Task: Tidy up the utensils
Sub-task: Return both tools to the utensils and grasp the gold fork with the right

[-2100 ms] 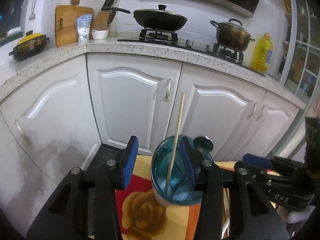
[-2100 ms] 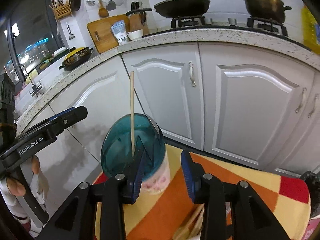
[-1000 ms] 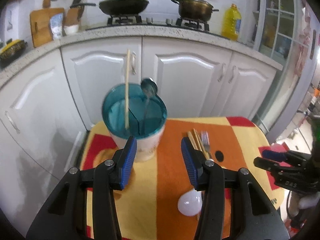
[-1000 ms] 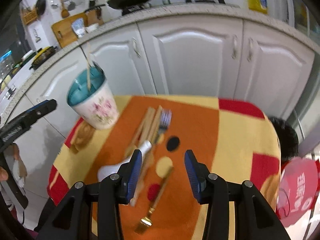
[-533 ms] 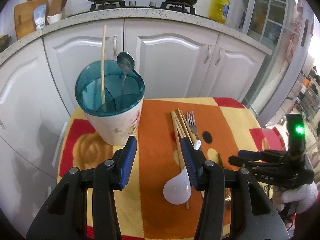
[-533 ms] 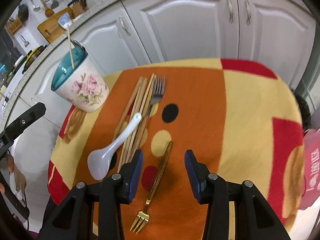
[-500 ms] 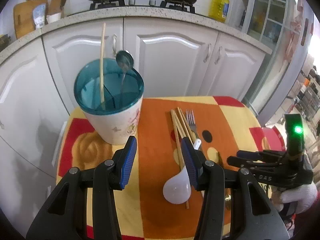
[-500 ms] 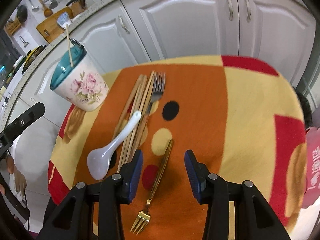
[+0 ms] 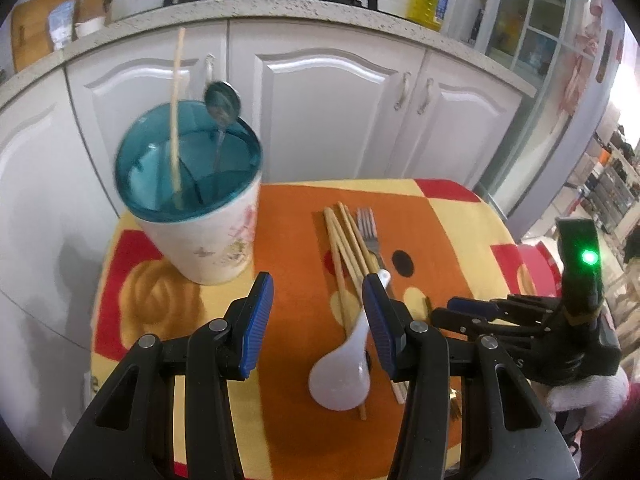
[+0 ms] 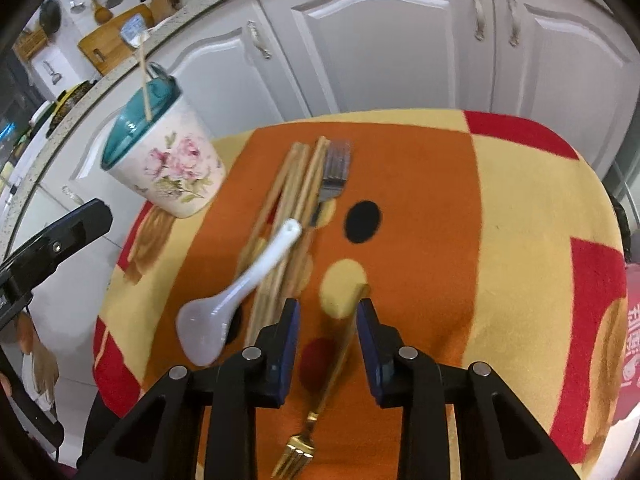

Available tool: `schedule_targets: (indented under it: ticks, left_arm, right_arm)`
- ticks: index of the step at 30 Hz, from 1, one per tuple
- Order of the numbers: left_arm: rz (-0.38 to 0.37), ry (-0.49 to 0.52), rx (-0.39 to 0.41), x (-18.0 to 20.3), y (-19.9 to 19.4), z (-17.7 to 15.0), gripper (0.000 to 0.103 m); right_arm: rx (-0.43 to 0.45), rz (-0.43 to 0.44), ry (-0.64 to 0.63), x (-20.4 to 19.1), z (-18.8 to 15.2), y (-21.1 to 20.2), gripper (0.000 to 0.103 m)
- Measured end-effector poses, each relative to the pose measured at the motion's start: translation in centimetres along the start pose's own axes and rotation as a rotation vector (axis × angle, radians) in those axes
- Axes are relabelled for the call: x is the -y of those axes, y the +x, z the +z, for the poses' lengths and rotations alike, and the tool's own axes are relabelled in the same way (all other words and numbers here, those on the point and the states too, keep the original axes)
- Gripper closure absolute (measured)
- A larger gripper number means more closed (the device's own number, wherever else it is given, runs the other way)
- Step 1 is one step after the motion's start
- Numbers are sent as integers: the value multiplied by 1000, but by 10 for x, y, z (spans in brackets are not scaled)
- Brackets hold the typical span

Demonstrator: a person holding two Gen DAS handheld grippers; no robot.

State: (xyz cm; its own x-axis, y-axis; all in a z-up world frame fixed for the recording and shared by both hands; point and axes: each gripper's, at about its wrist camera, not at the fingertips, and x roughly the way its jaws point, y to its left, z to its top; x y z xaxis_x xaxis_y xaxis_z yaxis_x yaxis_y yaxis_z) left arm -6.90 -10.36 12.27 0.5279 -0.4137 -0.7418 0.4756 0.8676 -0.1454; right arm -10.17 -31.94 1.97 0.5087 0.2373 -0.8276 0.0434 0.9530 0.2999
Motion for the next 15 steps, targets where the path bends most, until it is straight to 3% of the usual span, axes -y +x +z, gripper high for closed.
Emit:
schedule_targets:
  ticks: [8, 13, 15]
  left_arm:
    - [-18, -29, -13, 1, 5, -1, 57]
    - [-31, -3, -31, 5, 10, -2, 57]
    - [-50, 12, -37, 8, 13, -3, 58]
  right_arm:
    - [-31, -4, 24, 9, -8, 13, 74]
    - [-15, -48, -32, 2, -4, 20, 93]
    - [-13, -49, -30, 4, -5, 19, 93]
